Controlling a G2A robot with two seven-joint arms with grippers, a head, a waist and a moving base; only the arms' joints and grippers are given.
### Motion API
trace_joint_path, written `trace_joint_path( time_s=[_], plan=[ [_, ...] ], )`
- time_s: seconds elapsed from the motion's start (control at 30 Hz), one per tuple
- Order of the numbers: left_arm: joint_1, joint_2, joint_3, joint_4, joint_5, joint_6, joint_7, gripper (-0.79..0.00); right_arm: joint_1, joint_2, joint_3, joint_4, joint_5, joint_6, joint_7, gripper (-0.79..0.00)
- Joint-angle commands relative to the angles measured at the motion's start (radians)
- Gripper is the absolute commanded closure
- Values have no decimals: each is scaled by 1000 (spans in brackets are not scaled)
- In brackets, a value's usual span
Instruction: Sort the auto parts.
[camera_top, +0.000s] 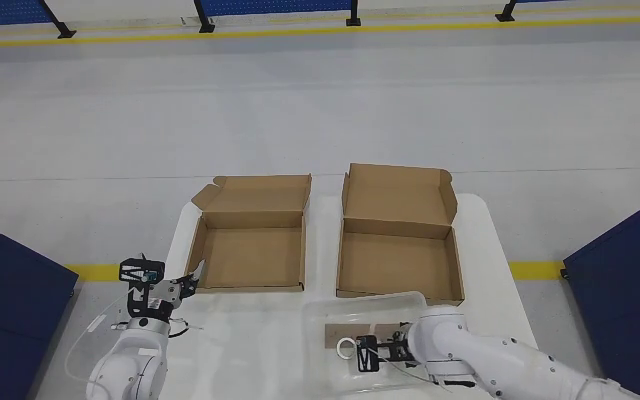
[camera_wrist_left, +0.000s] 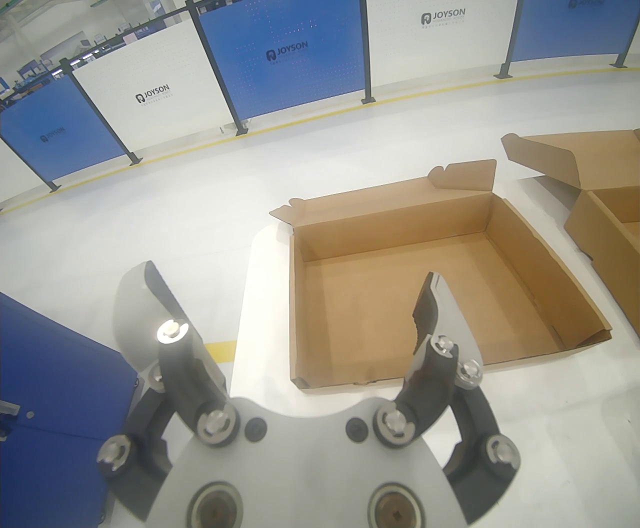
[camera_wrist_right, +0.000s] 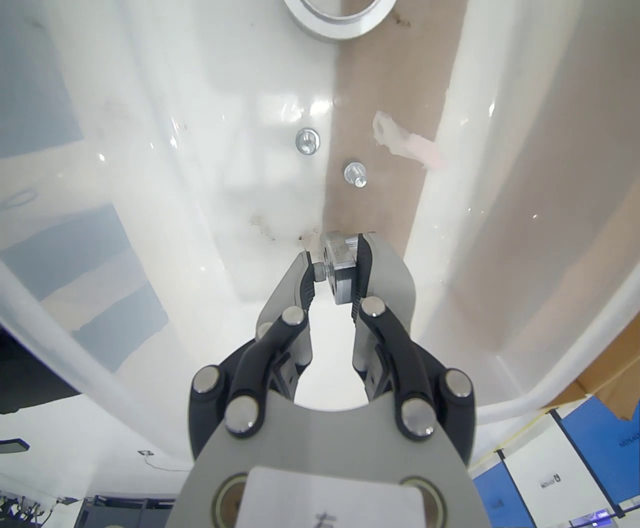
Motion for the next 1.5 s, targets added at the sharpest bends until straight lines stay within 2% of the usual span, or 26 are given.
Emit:
trace_joint_path(
  time_s=[0.0,0.17,0.47,0.53,0.67,0.9,1.07,1.33,1.47],
  plan=[
    [0,0,0,0,0,0,0,-785,-16,12,25,-11,1,1,-18,0],
    [0,0,0,0,0,0,0,-785,-51,41,82,-37,16,-19,-63,0],
    [0,0,0,0,0,0,0,-785,-51,41,82,-37,16,-19,-63,0],
    [0,0,0,0,0,0,0,-785,-60,39,84,-23,14,-12,-102,0],
    [0,0,0,0,0,0,0,-785,-60,54,155,12,134,-87,-216,0],
    [0,0,0,0,0,0,0,-785,-123,118,324,89,372,-319,-412,0],
    [0,0,0,0,0,0,0,-785,-176,153,411,150,486,-487,-528,0],
    [0,0,0,0,0,0,0,-785,-208,180,422,154,593,-502,-613,0],
    [0,0,0,0,0,0,0,-785,-208,180,422,154,593,-502,-613,0]
  ],
)
